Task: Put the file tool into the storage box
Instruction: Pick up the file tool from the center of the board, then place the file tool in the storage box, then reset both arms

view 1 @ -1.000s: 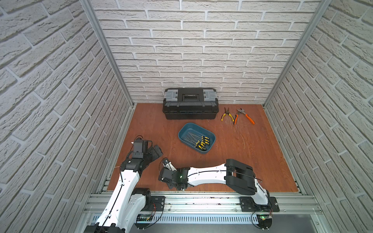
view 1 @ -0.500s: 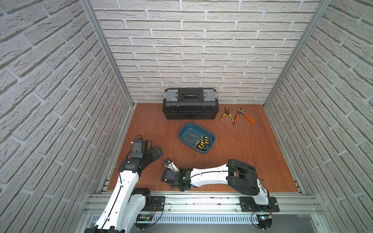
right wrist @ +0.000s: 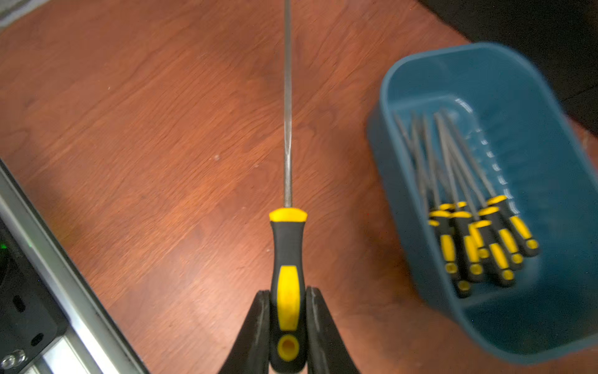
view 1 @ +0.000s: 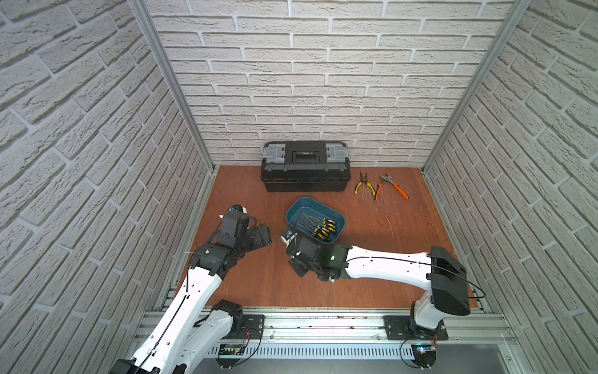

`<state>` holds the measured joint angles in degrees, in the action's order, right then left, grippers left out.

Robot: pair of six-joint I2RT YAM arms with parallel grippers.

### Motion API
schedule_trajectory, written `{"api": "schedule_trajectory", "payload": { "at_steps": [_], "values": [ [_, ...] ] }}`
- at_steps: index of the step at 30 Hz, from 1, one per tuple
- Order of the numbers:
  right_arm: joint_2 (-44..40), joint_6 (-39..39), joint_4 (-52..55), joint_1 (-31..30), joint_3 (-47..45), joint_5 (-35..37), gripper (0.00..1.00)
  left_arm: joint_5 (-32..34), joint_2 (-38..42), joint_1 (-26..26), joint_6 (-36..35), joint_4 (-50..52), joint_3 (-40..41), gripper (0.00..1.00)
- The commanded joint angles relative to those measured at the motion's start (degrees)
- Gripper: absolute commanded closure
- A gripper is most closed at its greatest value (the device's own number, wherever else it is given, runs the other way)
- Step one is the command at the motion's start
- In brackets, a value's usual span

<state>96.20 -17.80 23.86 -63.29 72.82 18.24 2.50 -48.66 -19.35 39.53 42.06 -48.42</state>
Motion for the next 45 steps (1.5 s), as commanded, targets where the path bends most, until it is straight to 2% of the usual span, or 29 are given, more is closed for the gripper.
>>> {"api": "schedule_trajectory", "payload": {
  "at_steps": [1, 8, 13, 14, 17, 21, 23, 24, 29, 34, 38, 41, 45],
  "values": [
    [-3.0, 10.2, 2.2, 6.3, -2.6, -6.2, 0.87, 1.7, -1.7, -1.7, -1.1, -2.7, -0.4, 0.02],
    [0.0, 18.1, -1.0, 19.1, -3.4, -15.6, 0.87, 4.6, -4.4, -3.4, -1.4, -3.8, -1.2, 0.02],
    [7.1, 20.9, -2.2, 23.3, 0.1, -19.2, 0.85, 6.9, -5.3, -3.5, -1.4, -5.4, -1.6, 0.02],
    [8.3, 21.0, -2.2, 23.6, 0.7, -19.8, 0.79, 7.3, -5.5, -3.5, -1.6, -5.9, -1.6, 0.02],
    [10.0, 20.5, -2.9, 24.2, 1.5, -20.1, 0.54, 9.3, -5.7, -3.5, -3.6, -7.8, -1.0, 0.02],
    [7.7, 18.2, -6.2, 24.9, -0.9, -18.2, 0.35, 15.6, -4.7, -3.3, -8.7, -11.6, 1.0, 0.02],
    [5.4, 17.0, -7.7, 25.4, -2.8, -17.1, 0.06, 17.6, -4.0, -2.7, -12.2, -14.6, 2.3, 0.02],
    [4.1, 16.3, -8.3, 25.6, -3.8, -16.0, 0.01, 18.0, -3.7, -2.3, -14.0, -16.7, 3.3, 0.02],
    [-4.7, 12.8, -10.9, 26.5, -9.9, -3.6, 0.01, 25.2, -4.5, 2.7, -19.3, -25.4, 7.7, 0.01],
    [-14.7, 10.6, -13.6, 30.3, -18.2, 9.6, 0.01, 25.0, -8.9, 10.4, -27.7, -43.0, 15.2, 0.02],
    [-21.5, 10.7, -16.7, 37.2, -26.0, 11.1, 0.01, 23.2, -14.8, 15.4, -31.3, -53.8, 19.8, 0.02],
    [-26.9, 12.5, -25.3, 42.3, -34.6, 14.7, 0.01, 23.6, -19.4, 15.9, -33.3, -64.9, 23.7, 0.02],
    [-27.9, 14.8, -38.0, 49.5, -43.4, 13.8, 0.01, 23.3, -26.9, 16.0, -36.8, -79.5, 27.2, 0.02]
  ]
}}
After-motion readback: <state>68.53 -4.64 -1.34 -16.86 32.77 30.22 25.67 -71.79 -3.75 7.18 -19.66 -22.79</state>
